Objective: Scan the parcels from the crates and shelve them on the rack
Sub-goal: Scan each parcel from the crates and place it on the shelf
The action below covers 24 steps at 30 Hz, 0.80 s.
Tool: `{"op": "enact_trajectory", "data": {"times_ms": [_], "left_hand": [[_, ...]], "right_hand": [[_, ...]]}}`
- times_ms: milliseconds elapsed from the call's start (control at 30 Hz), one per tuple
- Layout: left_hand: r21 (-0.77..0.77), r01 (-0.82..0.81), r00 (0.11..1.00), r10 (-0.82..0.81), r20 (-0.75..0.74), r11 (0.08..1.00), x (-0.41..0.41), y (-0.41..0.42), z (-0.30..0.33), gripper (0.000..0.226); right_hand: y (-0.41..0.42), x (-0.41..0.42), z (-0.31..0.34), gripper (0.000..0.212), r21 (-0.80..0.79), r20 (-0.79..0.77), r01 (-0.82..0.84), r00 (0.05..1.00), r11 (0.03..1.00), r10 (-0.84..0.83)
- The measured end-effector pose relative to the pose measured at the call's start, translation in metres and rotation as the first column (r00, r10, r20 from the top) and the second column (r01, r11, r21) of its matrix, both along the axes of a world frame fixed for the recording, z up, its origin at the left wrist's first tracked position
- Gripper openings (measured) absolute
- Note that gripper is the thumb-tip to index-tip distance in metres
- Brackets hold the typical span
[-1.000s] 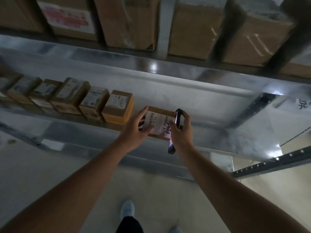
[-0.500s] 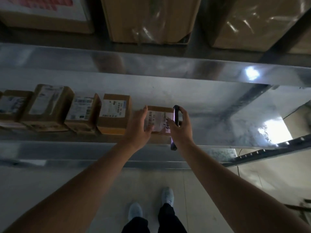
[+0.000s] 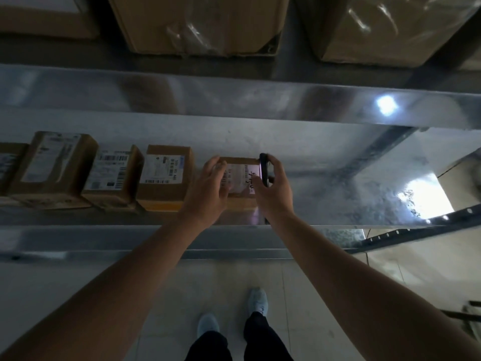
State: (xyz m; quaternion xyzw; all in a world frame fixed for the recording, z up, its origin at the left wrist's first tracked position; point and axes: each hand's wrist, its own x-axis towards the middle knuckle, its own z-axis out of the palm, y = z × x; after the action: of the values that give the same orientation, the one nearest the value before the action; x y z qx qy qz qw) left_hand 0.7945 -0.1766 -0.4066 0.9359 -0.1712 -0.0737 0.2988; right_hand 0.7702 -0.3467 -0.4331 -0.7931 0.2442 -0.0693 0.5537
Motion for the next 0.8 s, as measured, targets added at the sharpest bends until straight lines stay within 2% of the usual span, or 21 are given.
{"op": "enact_trajectory", "data": {"times_ms": [233,500,800], "left_hand": [[0.169,0.041,0.994,-0.057,0.091,0.985,-0.007,0.002,0.028,0.058],[0.092,0.211,0.972,-0.219,0.085,0.973,-0.036,-0.012,0.077,0.057],[0.193,0.404,0.882,-0.437,0.177,0.894,-0.105,-0.064,0.132,0.062]], "right_hand": [[-0.002,-0.013,0.028,0.044,-0.025,-0.002,-0.013,1.0,1.0,0.013],[-0.014,-0.07,0.08,0.035,-0.068,-0.035,0.036,0.999,0.997,-0.039],[-0.06,-0.18,0.122,0.035,-0.045,0.037,0.188,0.982,0.981,-0.186]]}}
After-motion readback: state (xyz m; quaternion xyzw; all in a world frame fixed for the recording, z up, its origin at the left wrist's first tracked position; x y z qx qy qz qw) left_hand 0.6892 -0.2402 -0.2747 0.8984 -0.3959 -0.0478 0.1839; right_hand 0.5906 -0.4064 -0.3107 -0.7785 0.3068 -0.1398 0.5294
